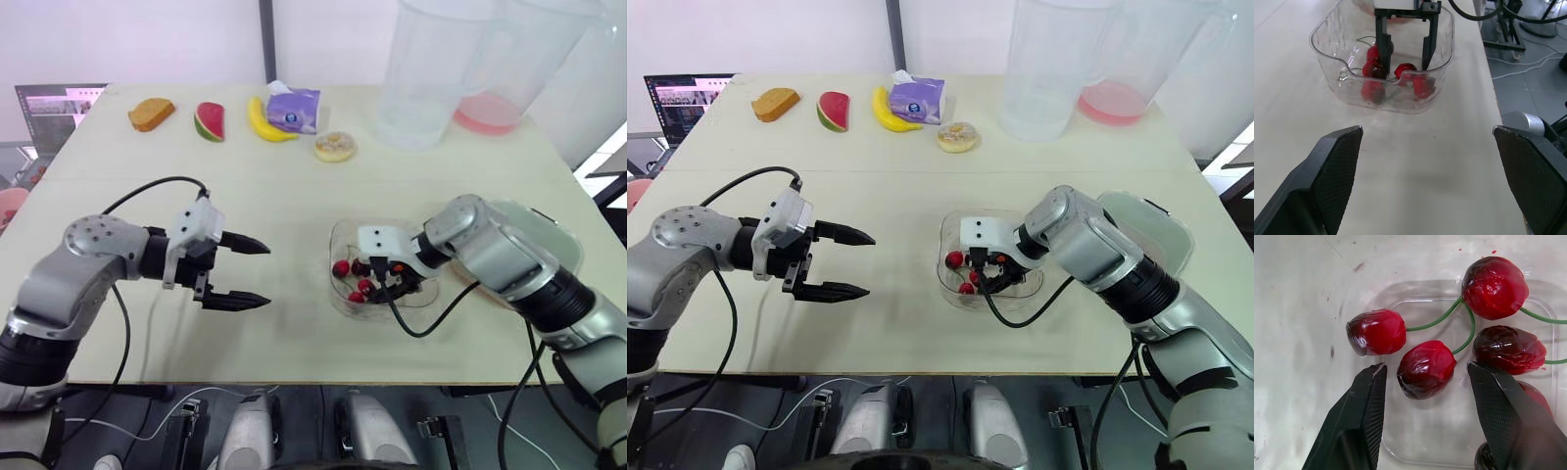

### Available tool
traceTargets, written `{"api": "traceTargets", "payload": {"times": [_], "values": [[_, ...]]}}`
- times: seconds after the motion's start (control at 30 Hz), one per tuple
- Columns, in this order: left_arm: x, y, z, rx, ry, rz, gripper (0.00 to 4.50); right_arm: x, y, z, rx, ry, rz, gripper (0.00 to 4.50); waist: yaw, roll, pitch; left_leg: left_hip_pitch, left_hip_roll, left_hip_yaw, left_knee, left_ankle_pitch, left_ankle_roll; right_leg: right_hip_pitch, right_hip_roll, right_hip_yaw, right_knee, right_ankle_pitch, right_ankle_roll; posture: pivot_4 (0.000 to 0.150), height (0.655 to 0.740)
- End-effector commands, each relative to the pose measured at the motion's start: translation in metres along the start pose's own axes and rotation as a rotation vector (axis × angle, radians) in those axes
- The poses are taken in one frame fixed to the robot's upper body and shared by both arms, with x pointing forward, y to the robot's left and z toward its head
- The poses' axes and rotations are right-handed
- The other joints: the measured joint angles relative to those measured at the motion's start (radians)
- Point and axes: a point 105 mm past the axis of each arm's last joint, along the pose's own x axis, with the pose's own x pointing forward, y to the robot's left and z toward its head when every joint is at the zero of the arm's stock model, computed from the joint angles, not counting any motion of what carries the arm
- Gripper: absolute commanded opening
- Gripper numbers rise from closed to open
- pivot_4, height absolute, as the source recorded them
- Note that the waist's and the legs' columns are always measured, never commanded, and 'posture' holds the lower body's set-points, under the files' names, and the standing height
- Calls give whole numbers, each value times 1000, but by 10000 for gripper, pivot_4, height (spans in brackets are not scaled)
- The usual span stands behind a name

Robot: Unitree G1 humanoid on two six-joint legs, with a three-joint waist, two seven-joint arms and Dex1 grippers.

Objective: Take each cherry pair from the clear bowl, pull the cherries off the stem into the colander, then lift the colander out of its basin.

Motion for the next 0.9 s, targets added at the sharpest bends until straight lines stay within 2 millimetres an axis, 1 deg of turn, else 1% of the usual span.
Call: {"api": "traceTargets", "payload": {"times": [0.03, 0.07, 0.1, 0.13, 0.17, 0.23, 0.4, 0.5, 0.57, 0.63, 0.77, 0.83, 0.9], "values": [[-3, 1, 7, 37, 12, 11, 45000, -2, 0, 4, -16, -15, -11, 13694, 0, 0, 0, 0, 0, 0, 0, 0, 0, 0, 0, 0, 0, 0, 0, 1500, 7400], [-3, 1, 7, 37, 12, 12, 45000, -2, 0, 4, -16, -14, -12, 8716, 0, 0, 0, 0, 0, 0, 0, 0, 0, 0, 0, 0, 0, 0, 0, 1500, 7400], [-3, 1, 7, 37, 11, 12, 45000, -2, 0, 4, -15, -17, -14, 5334, 0, 0, 0, 0, 0, 0, 0, 0, 0, 0, 0, 0, 0, 0, 0, 1500, 7400], [-3, 1, 6, 39, 13, 13, 45000, -2, 0, 4, -15, -18, -18, 2740, 0, 0, 0, 0, 0, 0, 0, 0, 0, 0, 0, 0, 0, 0, 0, 1500, 7400], [-3, 2, 7, 37, 10, 14, 45000, -2, 0, 5, -14, -20, -18, 1605, 0, 0, 0, 0, 0, 0, 0, 0, 0, 0, 0, 0, 0, 0, 0, 1500, 7400], [-3, 2, 7, 37, 8, 15, 45000, -3, 0, 5, -14, -24, -19, 967, 0, 0, 0, 0, 0, 0, 0, 0, 0, 0, 0, 0, 0, 0, 0, 1500, 7400], [-3, 2, 6, 40, 11, 15, 45000, -6, 0, 7, -18, -29, -22, 967, 0, 0, 0, 0, 0, 0, 0, 0, 0, 0, 0, 0, 0, 0, 0, 1500, 7400], [-2, 2, 6, 41, 6, 12, 45000, -16, -2, 12, -27, -43, -47, 967, 0, 0, 0, 0, 0, 0, 0, 0, 0, 0, 0, 0, 0, 0, 0, 1500, 7400], [-2, 2, 7, 42, 3, 12, 45000, -34, -2, 22, -31, -78, -80, 967, 1, 0, 0, 0, 0, 0, 0, 0, 0, 0, 0, 0, 0, 0, 0, 1500, 7400], [-2, 3, 9, 45, -3, 11, 45000, -56, -3, 30, -31, -116, -128, 967, 2, 0, 0, 0, 0, 0, 0, 0, 0, 0, 0, 0, 0, 0, 0, 1500, 7400], [-1, 5, 14, 47, -25, 5, 45000, -78, 0, 35, -12, -154, -193, 967, 2, 0, 0, 0, 0, 0, 0, 0, 0, 0, 0, 0, 0, 0, 0, 1500, 7400], [0, 7, 20, 51, -47, 5, 45000, -96, -1, 35, 13, -180, -282, 967, 3, 0, 0, 0, 0, 0, 0, 0, 0, 0, 0, 0, 0, 0, 0, 1500, 7400], [0, 9, 25, 48, -67, 5, 45000, -105, 2, 37, 34, -206, -333, 967, 3, 0, 0, 0, 0, -1, 0, 0, 0, 0, -1, 0, 0, 0, 0, 1500, 7400]]}}
